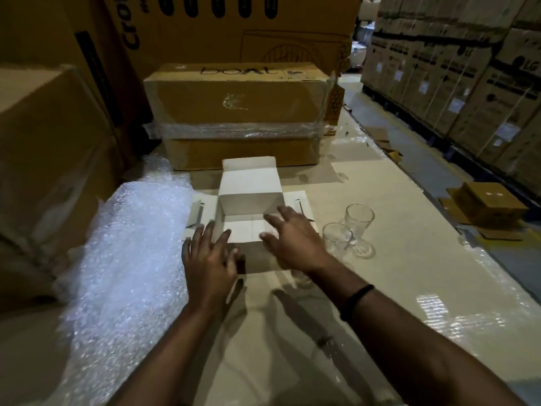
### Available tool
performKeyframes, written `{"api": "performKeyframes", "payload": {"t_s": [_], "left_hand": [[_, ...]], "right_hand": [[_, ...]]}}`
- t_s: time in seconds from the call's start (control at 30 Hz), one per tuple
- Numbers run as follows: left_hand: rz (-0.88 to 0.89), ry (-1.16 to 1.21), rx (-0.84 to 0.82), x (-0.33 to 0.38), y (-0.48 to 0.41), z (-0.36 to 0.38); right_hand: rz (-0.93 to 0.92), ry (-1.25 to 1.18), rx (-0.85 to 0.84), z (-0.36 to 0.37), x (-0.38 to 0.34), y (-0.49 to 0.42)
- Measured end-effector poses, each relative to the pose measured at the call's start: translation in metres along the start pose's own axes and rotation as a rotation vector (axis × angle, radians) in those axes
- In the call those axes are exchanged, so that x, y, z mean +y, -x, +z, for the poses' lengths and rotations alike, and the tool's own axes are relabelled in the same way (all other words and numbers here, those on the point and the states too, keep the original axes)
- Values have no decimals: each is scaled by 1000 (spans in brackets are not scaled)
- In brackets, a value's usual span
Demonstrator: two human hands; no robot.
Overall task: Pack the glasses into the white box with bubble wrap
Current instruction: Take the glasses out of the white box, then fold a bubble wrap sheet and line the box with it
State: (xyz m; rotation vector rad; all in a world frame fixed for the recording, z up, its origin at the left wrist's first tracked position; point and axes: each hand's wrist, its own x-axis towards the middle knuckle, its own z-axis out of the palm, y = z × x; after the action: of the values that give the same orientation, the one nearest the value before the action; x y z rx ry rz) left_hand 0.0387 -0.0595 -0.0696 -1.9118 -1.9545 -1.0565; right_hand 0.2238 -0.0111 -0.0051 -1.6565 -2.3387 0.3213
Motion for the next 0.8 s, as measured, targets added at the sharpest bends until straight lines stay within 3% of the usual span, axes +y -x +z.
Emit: {"api": "performKeyframes", "payload": {"t_s": [0.13,0.3,0.4,0.47,0.5,0.57,0.67,0.8], "left_hand": [[-92,-79,-306,-24,-4,1],[-35,46,-443,-33,-23,-6],[-2,100,-239,-50,-22,-20],[-56,42,-28,-71,-13,-37],[-128,-23,-13,-81,-9,-47],[-286,-183,-198,-99,-3,-62],[-319,-292,-507,-117,0,-68],[-248,-188,-481,-129,-2,-67]], "right_hand": [[70,162,-97,48,-9,-9],[55,211,-79,56,3,-21],[33,254,-3,53,4,-20],[-75,184,177,51,-12,-10],[-157,137,259,54,-20,-3],[-251,56,275,71,-39,10],[-56,-94,60,102,-57,16],[14,-67,60,129,-53,14]]}}
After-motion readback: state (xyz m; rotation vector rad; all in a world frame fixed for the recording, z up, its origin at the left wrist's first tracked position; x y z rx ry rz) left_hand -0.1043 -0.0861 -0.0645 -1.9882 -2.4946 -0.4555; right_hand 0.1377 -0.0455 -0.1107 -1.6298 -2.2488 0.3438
